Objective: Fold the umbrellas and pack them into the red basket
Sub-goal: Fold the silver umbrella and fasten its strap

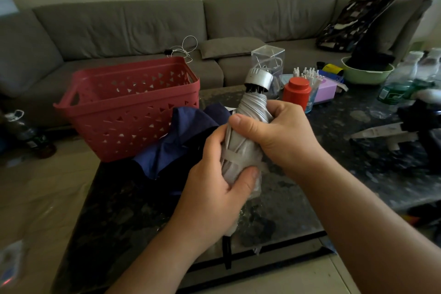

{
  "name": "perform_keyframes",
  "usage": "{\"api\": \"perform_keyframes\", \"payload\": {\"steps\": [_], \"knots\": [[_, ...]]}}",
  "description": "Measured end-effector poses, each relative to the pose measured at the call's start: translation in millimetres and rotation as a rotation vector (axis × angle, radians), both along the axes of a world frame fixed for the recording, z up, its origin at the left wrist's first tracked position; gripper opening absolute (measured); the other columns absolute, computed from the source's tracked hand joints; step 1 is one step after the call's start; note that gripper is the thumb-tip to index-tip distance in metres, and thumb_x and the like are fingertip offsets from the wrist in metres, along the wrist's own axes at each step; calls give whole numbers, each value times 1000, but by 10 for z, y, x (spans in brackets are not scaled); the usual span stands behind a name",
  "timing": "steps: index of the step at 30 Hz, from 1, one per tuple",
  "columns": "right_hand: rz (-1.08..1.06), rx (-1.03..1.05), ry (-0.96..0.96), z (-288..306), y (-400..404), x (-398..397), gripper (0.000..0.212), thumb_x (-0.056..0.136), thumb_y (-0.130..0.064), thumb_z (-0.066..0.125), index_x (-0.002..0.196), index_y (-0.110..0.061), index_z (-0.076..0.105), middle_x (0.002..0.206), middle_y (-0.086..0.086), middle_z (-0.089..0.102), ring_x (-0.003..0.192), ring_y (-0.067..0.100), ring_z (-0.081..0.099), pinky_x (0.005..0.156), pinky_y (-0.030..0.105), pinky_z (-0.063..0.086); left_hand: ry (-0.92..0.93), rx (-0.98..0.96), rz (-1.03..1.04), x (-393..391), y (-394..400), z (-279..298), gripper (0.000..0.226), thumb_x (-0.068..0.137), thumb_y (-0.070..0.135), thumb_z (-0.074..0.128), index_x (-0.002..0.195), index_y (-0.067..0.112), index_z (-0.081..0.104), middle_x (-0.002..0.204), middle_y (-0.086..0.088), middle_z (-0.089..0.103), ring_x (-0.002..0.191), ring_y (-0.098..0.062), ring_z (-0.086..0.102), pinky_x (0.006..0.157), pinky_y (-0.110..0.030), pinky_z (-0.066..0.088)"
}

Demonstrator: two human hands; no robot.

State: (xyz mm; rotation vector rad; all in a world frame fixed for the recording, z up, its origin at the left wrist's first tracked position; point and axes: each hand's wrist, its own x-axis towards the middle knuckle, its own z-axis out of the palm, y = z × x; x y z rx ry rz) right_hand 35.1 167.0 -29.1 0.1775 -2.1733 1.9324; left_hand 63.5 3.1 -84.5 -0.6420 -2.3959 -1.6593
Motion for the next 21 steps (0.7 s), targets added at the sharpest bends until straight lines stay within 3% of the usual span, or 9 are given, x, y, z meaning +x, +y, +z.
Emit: {"api": "perform_keyframes", "payload": {"steps": [2, 4, 7, 8, 12, 14, 16, 18, 21], "knots": [[-110, 35, -29, -18, -17, -32, 34, 73, -42, 93, 83, -14, 78, 82, 12, 79, 78, 32, 78, 73, 57, 64, -11, -46, -43, -3, 19, 19, 85, 97, 24, 74, 163, 40, 24, 148, 21, 56, 132, 10, 54, 106, -17, 49], [-185, 84, -38, -32, -21, -45, 43, 70, -52, 93, 82, -13, 78, 81, 11, 78, 77, 33, 77, 70, 60, 62, -21, -80, -60, -28, 22, 32, 91, 97, 26, 73, 166, 41, 16, 152, 24, 51, 135, 15, 48, 109, -12, 43], [-143, 64, -32, -31, -11, -47, 47, 70, -52, 92, 86, -9, 79, 84, 14, 79, 82, 38, 77, 72, 63, 62, -70, 0, -108, -86, -2, 50, 87, 98, 18, 72, 163, 47, 23, 148, 26, 55, 134, 11, 52, 110, -22, 47], [-88, 10, -39, -13, 9, -47, 45, 71, -46, 90, 90, -7, 79, 86, 16, 79, 84, 40, 77, 74, 61, 63, -101, 70, -137, -103, -16, 54, 83, 98, 13, 72, 161, 46, 28, 146, 24, 59, 133, 7, 56, 108, -24, 49], [148, -292, -100, 64, 84, -46, 37, 73, -20, 82, 101, 1, 74, 88, 13, 80, 79, 22, 78, 70, 30, 62, -259, 359, -282, -127, -115, 101, 71, 93, 5, 67, 154, 33, 45, 131, 1, 72, 117, -16, 71, 89, -28, 59], [183, -372, -111, 53, 94, -41, 36, 72, -15, 81, 101, 3, 69, 83, 10, 78, 74, 19, 76, 67, 27, 60, -327, 410, -341, -103, -136, 121, 70, 90, 4, 64, 152, 31, 48, 117, -5, 74, 98, -18, 75, 77, -28, 59], [167, -401, -113, 47, 80, -37, 40, 69, -14, 81, 102, 3, 66, 80, 10, 77, 71, 19, 75, 65, 29, 61, -367, 410, -340, -79, -114, 133, 69, 89, 8, 63, 151, 34, 48, 111, -5, 75, 90, -16, 74, 72, -29, 59], [113, -379, -122, 58, 63, -30, 38, 68, -17, 84, 98, 0, 67, 81, 11, 77, 71, 21, 75, 65, 33, 63, -392, 404, -312, -62, -77, 153, 65, 94, 11, 63, 152, 37, 47, 118, -2, 76, 95, -19, 76, 73, -31, 60], [-36, -272, -123, 30, 14, -27, 31, 74, -16, 89, 94, -3, 70, 85, 15, 79, 76, 29, 77, 75, 47, 66, -404, 331, -265, -70, -47, 169, 54, 106, 12, 55, 151, 41, 46, 118, -2, 77, 96, -25, 78, 75, -33, 62]]}}
